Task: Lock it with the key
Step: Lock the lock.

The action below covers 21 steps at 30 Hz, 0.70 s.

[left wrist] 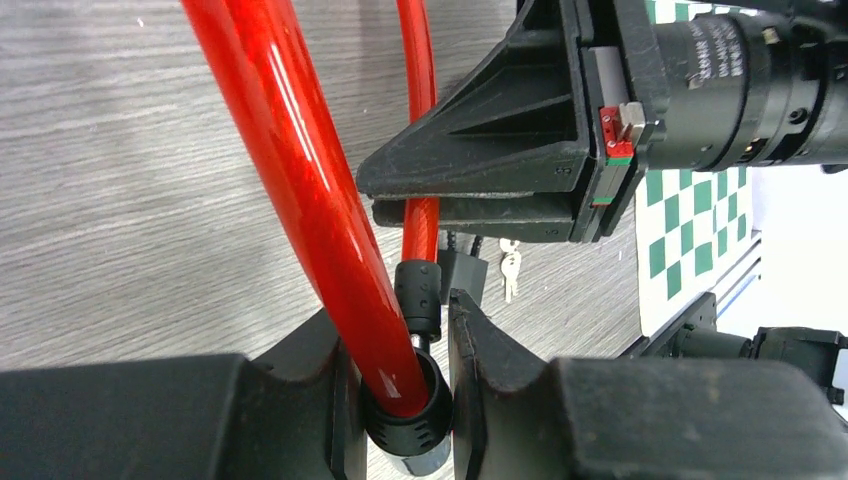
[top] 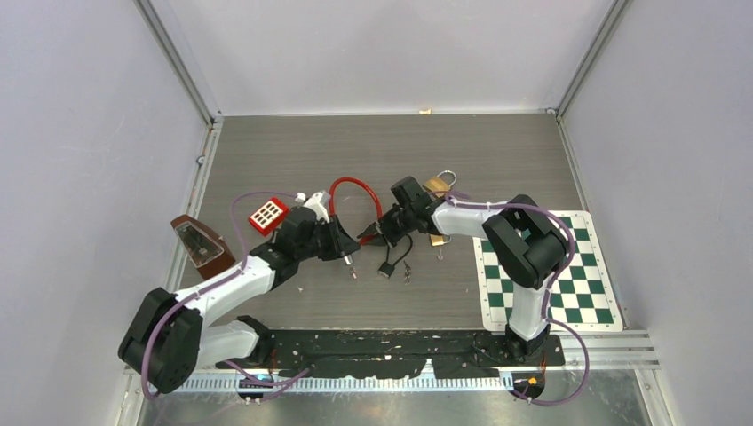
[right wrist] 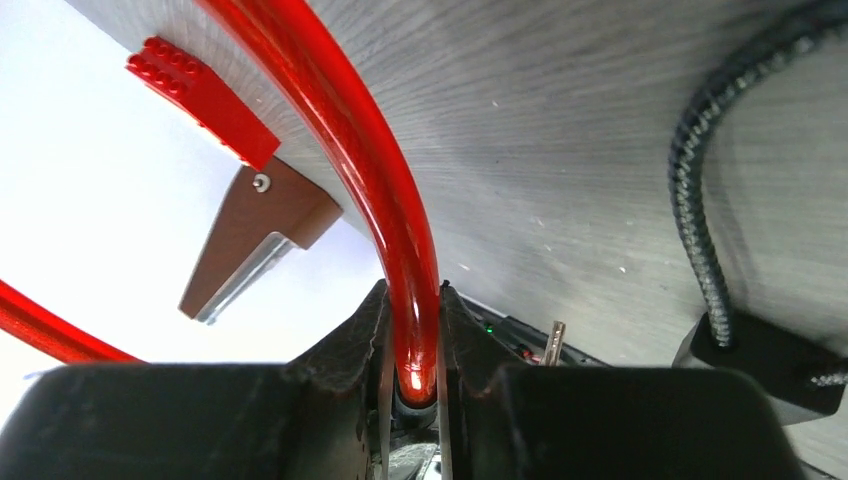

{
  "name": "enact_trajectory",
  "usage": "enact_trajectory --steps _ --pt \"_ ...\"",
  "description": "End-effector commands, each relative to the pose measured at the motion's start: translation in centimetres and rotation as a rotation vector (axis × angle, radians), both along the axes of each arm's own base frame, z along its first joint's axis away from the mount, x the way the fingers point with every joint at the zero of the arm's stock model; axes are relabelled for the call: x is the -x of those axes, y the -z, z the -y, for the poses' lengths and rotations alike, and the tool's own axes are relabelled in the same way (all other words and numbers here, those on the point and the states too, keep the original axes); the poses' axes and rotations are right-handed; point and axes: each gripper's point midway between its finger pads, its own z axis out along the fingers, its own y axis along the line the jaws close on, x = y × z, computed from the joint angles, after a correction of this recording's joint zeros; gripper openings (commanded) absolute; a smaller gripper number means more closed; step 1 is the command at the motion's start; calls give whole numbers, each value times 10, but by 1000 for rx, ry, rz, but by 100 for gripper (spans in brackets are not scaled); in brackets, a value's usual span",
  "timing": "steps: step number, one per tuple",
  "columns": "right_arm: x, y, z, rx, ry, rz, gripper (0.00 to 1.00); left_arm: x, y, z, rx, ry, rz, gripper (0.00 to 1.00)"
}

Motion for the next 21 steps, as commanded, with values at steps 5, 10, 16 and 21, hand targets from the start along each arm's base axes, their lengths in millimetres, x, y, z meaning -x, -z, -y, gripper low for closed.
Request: enact_trajectory --steps 5,10,16,21 --pt "15 -138 -37 -454 26 7 5 -23 -63 2 82 -24 283 39" --pt "11 -161 -38 -495 40 46 5 -35 -95 -3 88 -82 342 41" --pt "6 -183 -42 -508 27 96 5 -39 -105 -2 83 -77 342 40" --pt "7 -188 -41 -520 39 83 5 -39 -109 -5 86 -66 342 28"
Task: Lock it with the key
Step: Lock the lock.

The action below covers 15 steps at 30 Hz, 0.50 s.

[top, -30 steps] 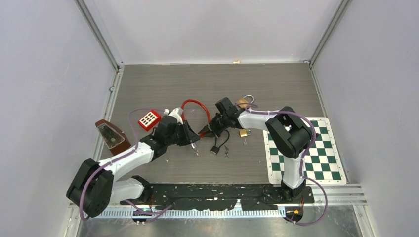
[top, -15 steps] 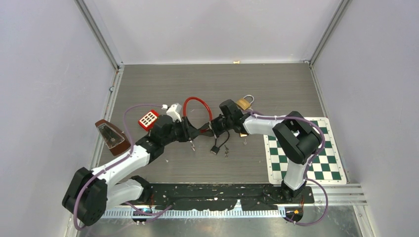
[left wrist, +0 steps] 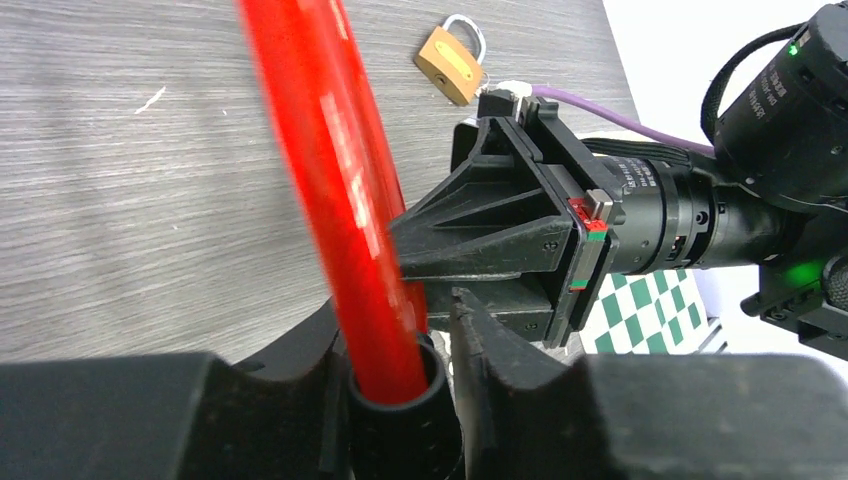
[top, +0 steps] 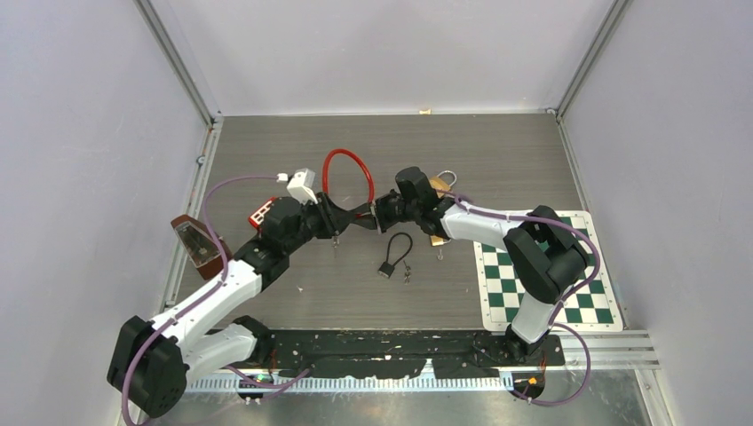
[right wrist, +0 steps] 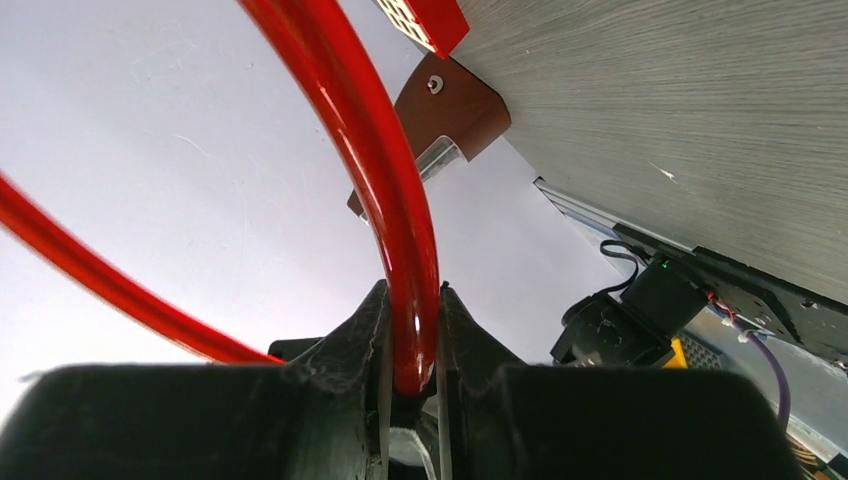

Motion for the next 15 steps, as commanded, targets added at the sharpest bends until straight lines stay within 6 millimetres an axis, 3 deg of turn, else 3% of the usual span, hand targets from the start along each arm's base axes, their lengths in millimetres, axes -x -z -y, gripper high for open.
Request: enact_trajectory --steps 1,4,6,8,15 --pt "18 -89 -17 -202 -93 124 5 -2 -16 3 6 33 38 26" --pt "15 -87 -18 -201 -86 127 5 3 -9 4 -25 70 17 21" --pt "12 -87 -19 -193 -83 143 5 5 -6 6 -38 97 5 4" --pt "9 -86 -20 -175 -77 164 6 8 -4 6 -40 106 -4 0" --pt "3 -70 -11 -73 -37 200 41 3 -21 -4 0 58 -36 0"
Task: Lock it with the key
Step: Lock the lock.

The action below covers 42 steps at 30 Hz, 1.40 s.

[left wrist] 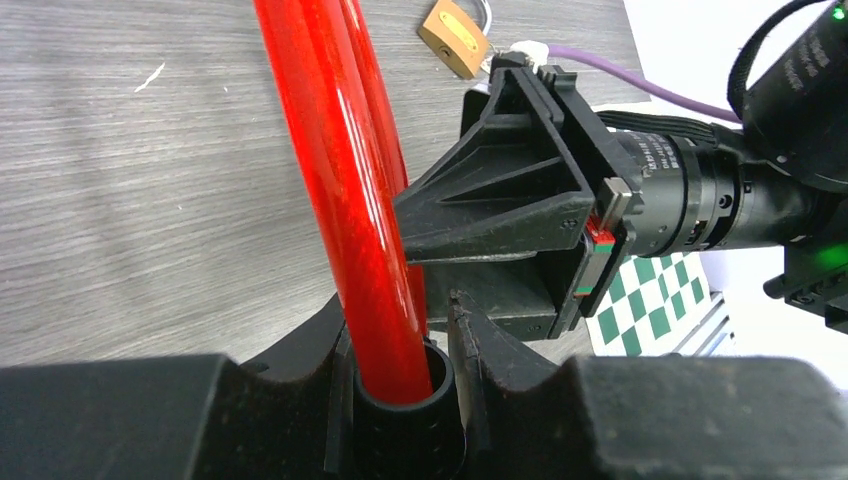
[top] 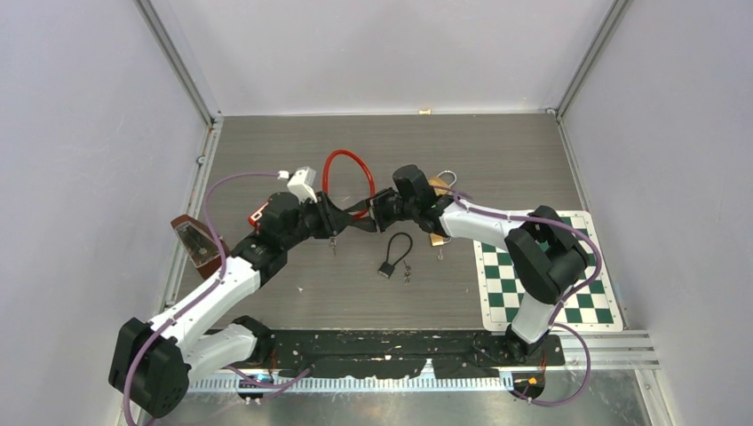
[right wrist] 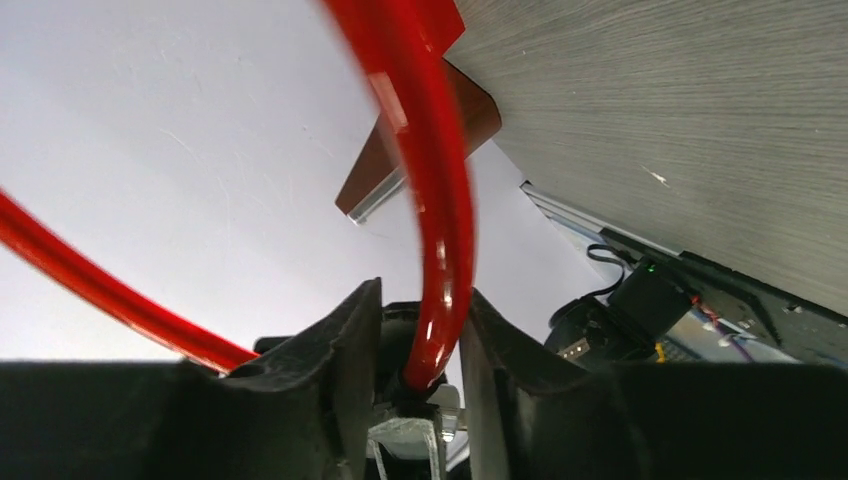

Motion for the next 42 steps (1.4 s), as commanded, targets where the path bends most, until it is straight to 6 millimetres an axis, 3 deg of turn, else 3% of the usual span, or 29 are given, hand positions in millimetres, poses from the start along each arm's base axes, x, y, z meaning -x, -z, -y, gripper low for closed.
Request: enact_trajectory --steps 1,4,10,19,24,31,37,40,42 --pt "3 -68 -8 -101 -26 183 47 -1 -29 -1 45 13 -6 0" --pt "2 -60 -3 -88 -1 172 52 -3 -46 -5 89 -18 -7 0" --pt "0 -50 0 -94 18 139 61 -8 -58 -9 196 -71 -68 0" --pt "14 -32 17 -40 4 110 63 -22 -72 -23 245 -130 -71 0" --pt "2 -25 24 -7 32 141 66 -18 -82 -19 293 -98 -81 0" --pt "-35 -38 35 45 65 266 67 -3 -106 -13 384 -25 -107 0" --pt "-36 -68 47 50 81 382 66 11 -141 -9 512 54 -145 0" --pt "-27 -77 52 72 55 380 64 16 -163 -7 603 96 -146 0" --pt "-24 -93 54 66 48 422 63 20 -176 -6 650 124 -158 0"
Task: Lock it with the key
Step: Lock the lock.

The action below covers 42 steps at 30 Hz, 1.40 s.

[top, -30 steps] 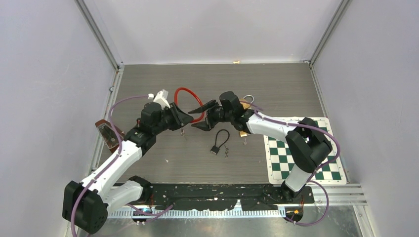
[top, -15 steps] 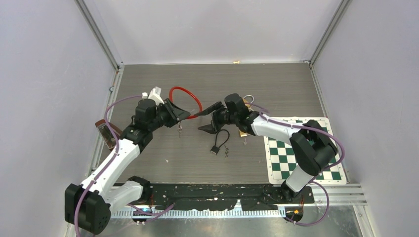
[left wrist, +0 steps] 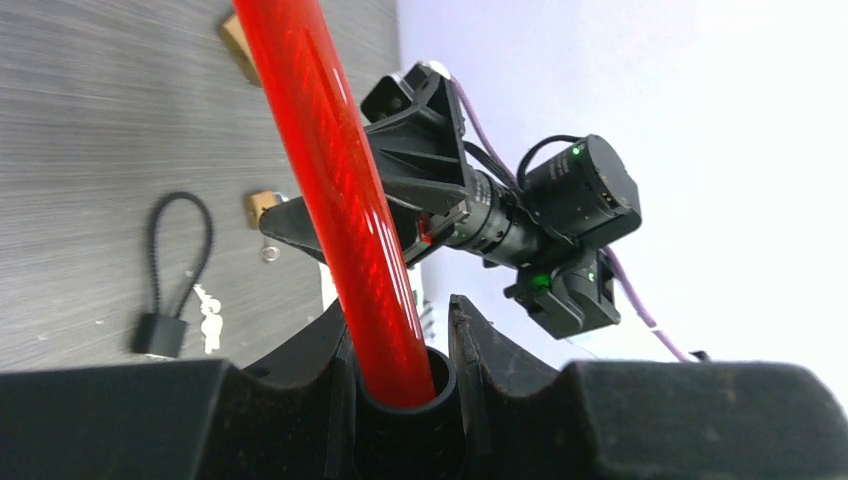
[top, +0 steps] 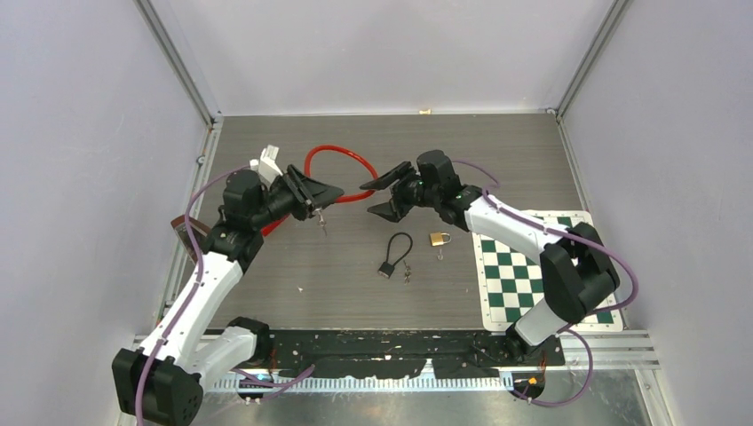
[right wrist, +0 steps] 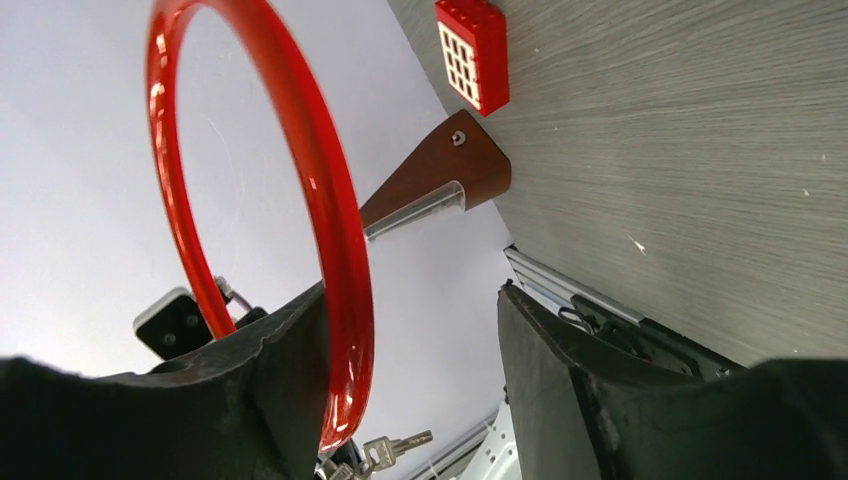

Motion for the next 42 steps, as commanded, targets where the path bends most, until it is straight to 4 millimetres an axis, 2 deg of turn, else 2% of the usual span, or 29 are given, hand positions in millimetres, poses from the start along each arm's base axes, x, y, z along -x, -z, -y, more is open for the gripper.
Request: enact_trajectory --steps 1,4,8,10,11,12,14,20,27,31,38,42 --pt "2 -64 5 -27 -13 165 63 18 -83 9 195 111 140 0" --pt "0 -89 8 -42 1 244 63 23 -98 10 206 136 158 0" --pt "-3 -100 4 -68 -6 274 53 29 -112 11 216 163 189 0" --pt "-4 -104 0 -88 -16 281 35 32 -116 12 217 179 206 0" --pt "-5 -107 -2 -102 -22 291 29 33 -117 13 217 187 210 0" --pt "-5 -110 -2 -110 -23 298 18 34 -117 14 216 199 213 0" --pt "-6 -118 -2 -117 -19 318 7 36 -116 16 215 224 214 0" --pt "-6 -136 -1 -116 -21 376 5 42 -113 19 199 283 221 0" --pt "-10 -161 0 -105 -18 467 5 39 -88 18 115 279 170 11" --pt "-11 -162 0 -84 -22 465 5 38 -80 18 102 281 143 21" --pt "-9 -153 -18 -85 -62 428 5 38 -81 21 124 304 129 29" --pt "-13 -127 -28 -90 -66 360 5 42 -90 25 166 342 138 33"
